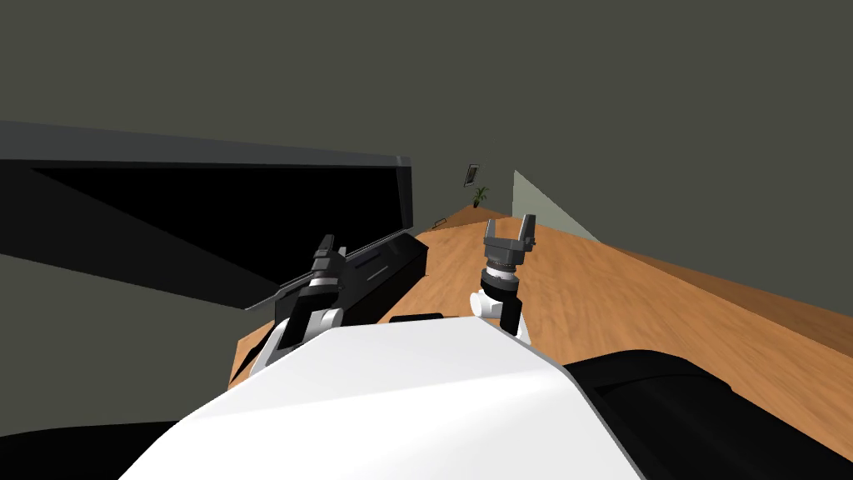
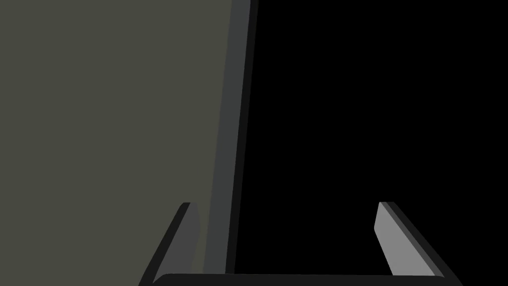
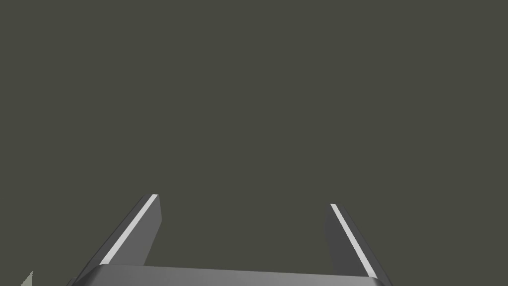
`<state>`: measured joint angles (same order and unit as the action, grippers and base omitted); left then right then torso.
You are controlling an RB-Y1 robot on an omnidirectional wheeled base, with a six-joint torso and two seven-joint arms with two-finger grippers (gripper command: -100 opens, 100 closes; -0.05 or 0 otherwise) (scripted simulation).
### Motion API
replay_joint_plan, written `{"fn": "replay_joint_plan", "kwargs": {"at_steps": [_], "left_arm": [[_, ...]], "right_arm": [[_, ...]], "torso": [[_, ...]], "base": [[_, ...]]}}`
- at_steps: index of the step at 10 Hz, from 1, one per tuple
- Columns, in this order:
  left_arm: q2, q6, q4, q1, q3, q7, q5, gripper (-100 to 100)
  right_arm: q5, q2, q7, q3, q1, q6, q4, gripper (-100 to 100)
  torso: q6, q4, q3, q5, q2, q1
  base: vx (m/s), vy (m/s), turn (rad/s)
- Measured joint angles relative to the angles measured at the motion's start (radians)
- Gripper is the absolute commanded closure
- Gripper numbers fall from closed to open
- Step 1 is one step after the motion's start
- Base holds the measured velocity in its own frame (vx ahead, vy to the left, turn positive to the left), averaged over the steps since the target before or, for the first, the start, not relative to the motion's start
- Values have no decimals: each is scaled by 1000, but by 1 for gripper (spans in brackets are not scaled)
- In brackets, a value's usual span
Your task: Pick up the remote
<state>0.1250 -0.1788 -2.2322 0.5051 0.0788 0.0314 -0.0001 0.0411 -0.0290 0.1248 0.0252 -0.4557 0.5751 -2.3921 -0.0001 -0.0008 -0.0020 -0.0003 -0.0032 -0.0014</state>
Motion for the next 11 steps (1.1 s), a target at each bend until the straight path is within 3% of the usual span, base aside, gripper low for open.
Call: {"fn": "replay_joint_plan", "kwargs": {"at_steps": [4,6,11], "left_arm": [[5,93,83,-17,64,16,12,-100],[12,170,134,-38,120,31,26,-100],[2,295,250,-52,200,51,41,-100]], "right_arm": [[0,0,0,0,0,0,0,0],[0,0,0,0,0,0,0,0],[0,0,0,0,0,0,0,0]], "torso": [[0,0,0,0,0,-1],[0,0,-1,0,-1,-1],[0,0,0,0,0,0]], "base": [[52,-29,-69],[64,-37,-59],[56,-17,-68]]}}
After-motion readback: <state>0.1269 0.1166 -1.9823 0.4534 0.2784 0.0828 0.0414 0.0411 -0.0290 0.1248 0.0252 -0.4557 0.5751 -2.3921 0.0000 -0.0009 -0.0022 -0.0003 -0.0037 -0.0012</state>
